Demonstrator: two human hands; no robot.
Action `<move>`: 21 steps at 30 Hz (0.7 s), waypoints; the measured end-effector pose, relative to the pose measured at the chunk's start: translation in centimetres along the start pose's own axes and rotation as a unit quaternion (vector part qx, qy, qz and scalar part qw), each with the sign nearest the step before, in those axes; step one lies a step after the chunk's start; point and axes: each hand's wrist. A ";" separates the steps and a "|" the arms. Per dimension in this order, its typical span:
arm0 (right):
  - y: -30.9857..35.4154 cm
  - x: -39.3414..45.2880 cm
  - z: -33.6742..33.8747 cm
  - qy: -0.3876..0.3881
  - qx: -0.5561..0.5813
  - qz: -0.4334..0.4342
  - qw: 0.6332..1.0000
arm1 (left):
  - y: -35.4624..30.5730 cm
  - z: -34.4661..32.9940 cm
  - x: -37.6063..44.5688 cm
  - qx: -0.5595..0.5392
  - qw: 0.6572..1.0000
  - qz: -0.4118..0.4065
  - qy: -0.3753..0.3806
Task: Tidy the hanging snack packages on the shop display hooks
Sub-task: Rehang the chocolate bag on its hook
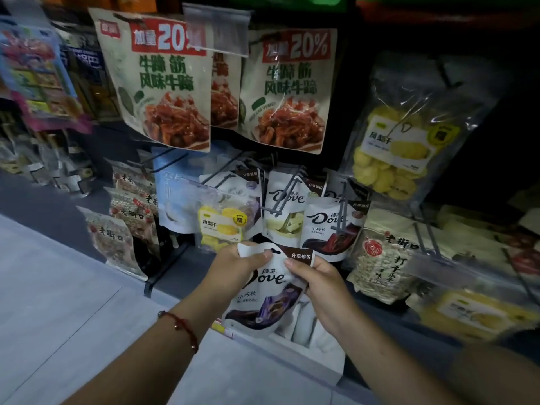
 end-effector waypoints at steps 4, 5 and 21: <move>0.1 1.5 -0.5 -0.004 0.027 0.016 1.000 | -0.1 -1.0 1.7 -0.031 1.000 0.002 0.004; 0.3 1.9 -0.7 -0.010 0.032 0.019 0.999 | -0.2 -1.1 2.2 -0.037 0.999 0.004 -0.002; 1.6 6.7 -1.7 -0.069 0.045 0.070 0.994 | -1.5 -1.0 7.8 -0.028 0.997 -0.055 -0.034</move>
Point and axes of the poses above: each hand's wrist, its own x-axis towards the middle knuckle, its own z-axis out of the back of the hand, y = z × x, and after that the axes turned 2 degrees about y, right-handed
